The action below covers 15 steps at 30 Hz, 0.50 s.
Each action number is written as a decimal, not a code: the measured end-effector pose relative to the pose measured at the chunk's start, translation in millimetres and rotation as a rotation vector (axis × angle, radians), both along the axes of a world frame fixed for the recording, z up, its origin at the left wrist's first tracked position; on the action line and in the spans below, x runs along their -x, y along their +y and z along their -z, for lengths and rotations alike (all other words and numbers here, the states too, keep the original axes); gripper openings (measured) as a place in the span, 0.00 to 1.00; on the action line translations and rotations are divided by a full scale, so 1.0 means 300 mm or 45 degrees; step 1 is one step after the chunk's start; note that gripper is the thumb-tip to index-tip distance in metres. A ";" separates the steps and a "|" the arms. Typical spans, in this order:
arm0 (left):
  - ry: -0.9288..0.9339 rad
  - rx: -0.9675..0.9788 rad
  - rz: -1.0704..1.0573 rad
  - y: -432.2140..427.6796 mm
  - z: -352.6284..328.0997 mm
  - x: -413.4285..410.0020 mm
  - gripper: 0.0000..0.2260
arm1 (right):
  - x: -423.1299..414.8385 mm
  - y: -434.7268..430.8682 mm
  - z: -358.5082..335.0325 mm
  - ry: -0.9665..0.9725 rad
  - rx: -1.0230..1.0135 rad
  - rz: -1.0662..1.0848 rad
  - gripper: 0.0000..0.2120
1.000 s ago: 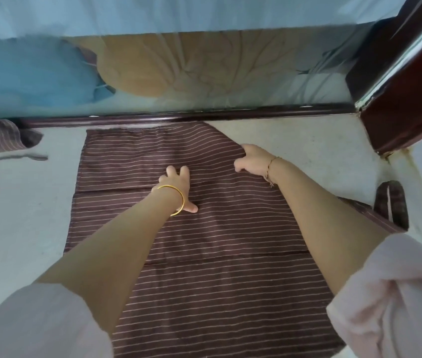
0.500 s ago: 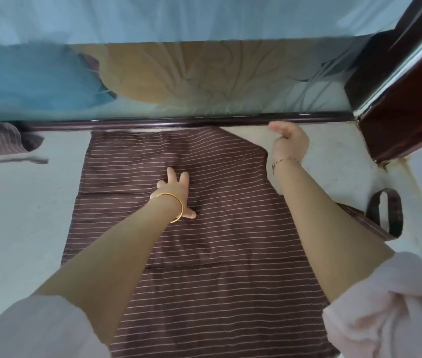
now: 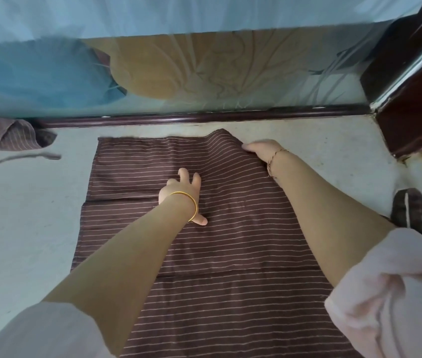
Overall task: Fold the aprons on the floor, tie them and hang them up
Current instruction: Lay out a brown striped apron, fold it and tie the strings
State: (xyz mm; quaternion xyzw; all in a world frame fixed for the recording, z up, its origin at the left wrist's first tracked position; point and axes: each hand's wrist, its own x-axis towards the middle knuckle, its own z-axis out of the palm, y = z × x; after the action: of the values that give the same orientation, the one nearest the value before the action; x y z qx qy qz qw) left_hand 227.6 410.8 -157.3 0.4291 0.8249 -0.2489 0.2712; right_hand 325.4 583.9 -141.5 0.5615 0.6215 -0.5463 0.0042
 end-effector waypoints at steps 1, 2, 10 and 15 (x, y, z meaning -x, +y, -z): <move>0.003 0.009 0.012 -0.001 0.001 0.000 0.55 | -0.001 -0.001 0.003 0.147 -0.070 -0.014 0.23; 0.003 0.016 0.018 -0.003 0.004 0.002 0.55 | -0.003 -0.004 0.010 0.305 -0.134 0.002 0.25; -0.026 0.011 -0.012 -0.006 0.011 0.015 0.57 | -0.015 -0.009 0.020 0.155 -0.875 -0.216 0.32; -0.043 -0.003 -0.065 -0.002 0.009 0.052 0.58 | -0.078 -0.070 -0.003 -0.453 -1.135 -0.149 0.28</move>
State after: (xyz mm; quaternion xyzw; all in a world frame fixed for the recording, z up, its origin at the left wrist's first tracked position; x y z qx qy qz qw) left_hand 211.9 410.3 -159.9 0.4122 0.8313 -0.2336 0.2907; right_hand 348.8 562.9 -140.7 0.5575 0.8152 -0.1210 -0.0998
